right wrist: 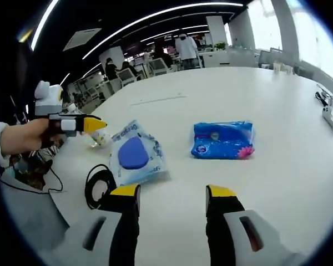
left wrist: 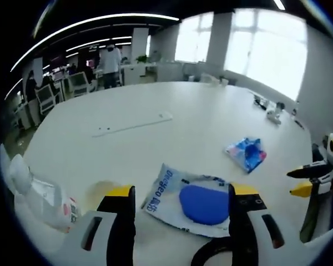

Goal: Arrange the tabletop items into an orderly group along one side of the table until the central work area is clear of visible clutter.

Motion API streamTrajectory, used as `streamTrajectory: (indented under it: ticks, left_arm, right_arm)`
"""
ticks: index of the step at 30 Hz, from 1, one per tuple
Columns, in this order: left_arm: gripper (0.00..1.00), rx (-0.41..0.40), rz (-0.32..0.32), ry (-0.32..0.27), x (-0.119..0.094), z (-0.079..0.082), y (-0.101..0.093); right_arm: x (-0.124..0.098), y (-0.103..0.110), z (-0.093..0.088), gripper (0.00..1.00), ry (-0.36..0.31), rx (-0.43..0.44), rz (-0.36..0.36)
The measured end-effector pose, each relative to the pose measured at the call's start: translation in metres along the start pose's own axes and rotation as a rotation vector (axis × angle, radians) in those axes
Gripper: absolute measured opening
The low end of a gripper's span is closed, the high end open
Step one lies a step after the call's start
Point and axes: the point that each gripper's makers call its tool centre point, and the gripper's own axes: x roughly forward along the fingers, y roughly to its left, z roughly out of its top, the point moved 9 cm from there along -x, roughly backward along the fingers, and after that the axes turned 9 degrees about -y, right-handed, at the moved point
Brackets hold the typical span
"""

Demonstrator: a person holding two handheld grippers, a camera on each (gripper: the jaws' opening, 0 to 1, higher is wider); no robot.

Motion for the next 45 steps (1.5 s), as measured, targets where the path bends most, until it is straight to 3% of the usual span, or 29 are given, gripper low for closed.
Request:
streamTrajectory:
  ticks: [2, 12, 14, 16, 18, 22, 25, 28, 31, 36, 38, 41, 45]
  left_arm:
    - [0.61, -0.009, -0.014, 0.013, 0.004, 0.001, 0.001]
    - [0.53, -0.021, -0.011, 0.059, 0.024, 0.000, 0.010]
    - [0.55, -0.040, -0.005, 0.099, 0.028, -0.001, 0.011]
    - [0.55, -0.040, -0.007, 0.097, 0.032, 0.000, 0.009]
    - [0.54, -0.020, 0.001, 0.157, 0.036, -0.003, 0.010]
    - [0.53, -0.044, 0.010, 0.163, 0.045, -0.002, 0.011]
    - [0.53, -0.047, 0.011, 0.239, 0.053, -0.006, 0.009]
    - [0.51, -0.036, 0.008, 0.245, 0.060, -0.006, 0.009]
    - [0.45, -0.009, 0.022, 0.302, 0.061, -0.007, 0.012]
    - [0.42, -0.021, 0.039, 0.317, 0.067, -0.007, 0.018]
    - [0.34, -0.014, 0.052, 0.336, 0.067, -0.008, 0.021]
    - [0.14, -0.025, 0.074, 0.366, 0.065, -0.011, 0.025]
    - [0.13, -0.029, 0.089, 0.380, 0.066, -0.013, 0.026]
  right_arm:
    - [0.001, 0.005, -0.001, 0.40, 0.003, 0.054, 0.010]
    - [0.011, 0.020, -0.004, 0.39, -0.002, 0.122, 0.016]
    - [0.013, 0.024, -0.005, 0.39, 0.000, 0.128, 0.024]
    - [0.016, 0.029, -0.006, 0.39, 0.006, 0.135, 0.038]
    - [0.020, 0.033, -0.009, 0.39, 0.017, 0.139, 0.051]
    - [0.025, 0.041, -0.010, 0.39, 0.019, 0.164, 0.070]
    - [0.028, 0.047, -0.011, 0.39, 0.016, 0.184, 0.085]
    - [0.032, 0.050, -0.014, 0.39, 0.029, 0.185, 0.098]
    - [0.035, 0.054, -0.018, 0.38, 0.035, 0.220, 0.114]
    - [0.039, 0.059, -0.023, 0.36, 0.047, 0.241, 0.128]
    - [0.042, 0.060, -0.023, 0.36, 0.050, 0.257, 0.127]
    - [0.046, 0.063, -0.025, 0.34, 0.061, 0.266, 0.133]
    - [0.052, 0.067, -0.027, 0.31, 0.072, 0.287, 0.140]
